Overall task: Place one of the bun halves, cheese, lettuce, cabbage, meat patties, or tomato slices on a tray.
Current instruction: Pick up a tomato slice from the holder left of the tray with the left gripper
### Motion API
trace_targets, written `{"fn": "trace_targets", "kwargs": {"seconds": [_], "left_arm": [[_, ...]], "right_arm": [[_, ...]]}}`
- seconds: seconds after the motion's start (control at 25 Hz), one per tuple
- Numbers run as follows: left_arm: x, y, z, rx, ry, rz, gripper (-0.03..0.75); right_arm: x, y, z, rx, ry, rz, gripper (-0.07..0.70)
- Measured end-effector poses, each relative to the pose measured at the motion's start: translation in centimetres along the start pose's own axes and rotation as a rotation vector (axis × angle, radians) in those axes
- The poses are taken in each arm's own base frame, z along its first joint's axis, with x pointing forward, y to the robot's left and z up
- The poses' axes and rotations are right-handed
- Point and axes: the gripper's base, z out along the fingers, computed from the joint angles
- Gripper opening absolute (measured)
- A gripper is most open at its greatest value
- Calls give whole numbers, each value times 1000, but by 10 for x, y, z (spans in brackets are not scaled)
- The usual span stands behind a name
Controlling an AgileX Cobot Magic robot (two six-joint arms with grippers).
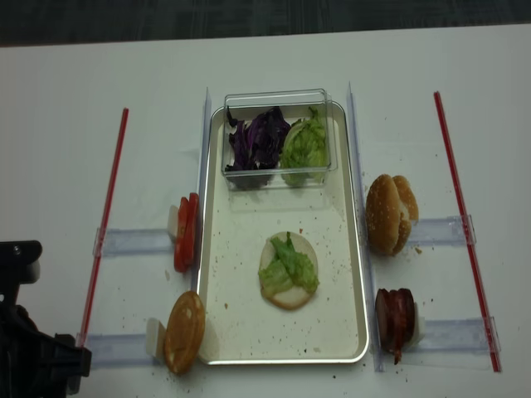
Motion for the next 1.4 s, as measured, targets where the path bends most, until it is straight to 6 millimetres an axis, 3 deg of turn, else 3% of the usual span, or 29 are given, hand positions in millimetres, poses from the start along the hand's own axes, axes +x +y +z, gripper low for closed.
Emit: {"fn": "trace_targets", "kwargs": {"seconds": [0.2, 0.44, 1.04, 1.4], "left_arm": [[-7, 0, -2, 0, -22, -6, 473], [-33, -1, -7, 2, -48, -8, 473], [-143, -5, 1, 2, -23, 10, 473], [-183, -6, 4, 2, -33, 16, 472]], "right_arm": [[0, 0, 0, 0, 0, 2, 227], [0, 0, 0, 0, 0, 3, 183], [0, 0, 0, 0, 0, 3, 176], [0, 0, 0, 0, 0, 3, 176]]}}
